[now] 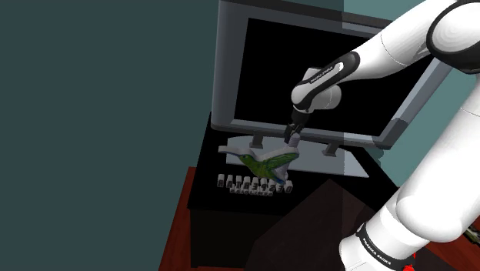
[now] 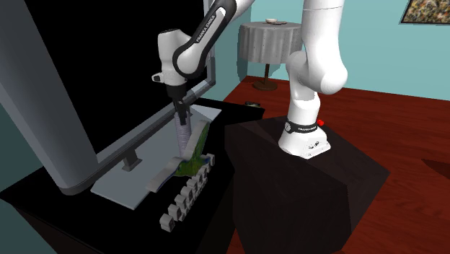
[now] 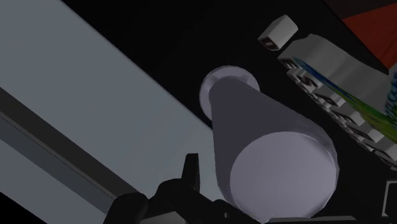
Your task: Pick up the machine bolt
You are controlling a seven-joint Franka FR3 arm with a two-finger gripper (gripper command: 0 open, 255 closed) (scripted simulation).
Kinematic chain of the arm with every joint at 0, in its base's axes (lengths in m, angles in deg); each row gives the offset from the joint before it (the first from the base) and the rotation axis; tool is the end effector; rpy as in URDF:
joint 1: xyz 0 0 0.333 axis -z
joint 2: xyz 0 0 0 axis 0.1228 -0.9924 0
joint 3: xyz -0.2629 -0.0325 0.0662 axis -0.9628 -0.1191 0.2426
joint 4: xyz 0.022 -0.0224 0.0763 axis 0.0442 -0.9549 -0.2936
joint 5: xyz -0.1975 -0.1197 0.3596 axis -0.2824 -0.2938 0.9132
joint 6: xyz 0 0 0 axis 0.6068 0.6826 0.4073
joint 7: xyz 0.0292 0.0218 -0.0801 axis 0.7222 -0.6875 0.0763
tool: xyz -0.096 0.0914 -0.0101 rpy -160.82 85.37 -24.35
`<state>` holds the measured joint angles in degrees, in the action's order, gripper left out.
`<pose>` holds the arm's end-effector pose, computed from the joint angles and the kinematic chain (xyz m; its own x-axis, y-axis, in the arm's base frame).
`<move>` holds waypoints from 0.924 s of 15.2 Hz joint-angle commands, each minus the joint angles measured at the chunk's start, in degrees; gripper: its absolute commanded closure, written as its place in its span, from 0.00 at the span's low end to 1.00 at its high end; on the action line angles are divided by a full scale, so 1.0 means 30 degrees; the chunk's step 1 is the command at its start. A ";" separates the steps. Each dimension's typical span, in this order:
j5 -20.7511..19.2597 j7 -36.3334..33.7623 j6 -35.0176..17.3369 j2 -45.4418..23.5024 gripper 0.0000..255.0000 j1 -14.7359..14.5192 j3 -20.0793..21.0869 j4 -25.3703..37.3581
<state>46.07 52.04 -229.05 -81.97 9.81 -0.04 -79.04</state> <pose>0.4828 -0.1832 0.1792 0.9949 0.1009 0.0075 0.1010 -0.9948 -0.0100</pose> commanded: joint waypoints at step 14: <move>-0.0428 -0.0310 0.0880 0.0753 1.00 -0.0040 -0.0081 0.0183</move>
<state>45.18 51.29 -227.31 -80.42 9.66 -0.16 -78.76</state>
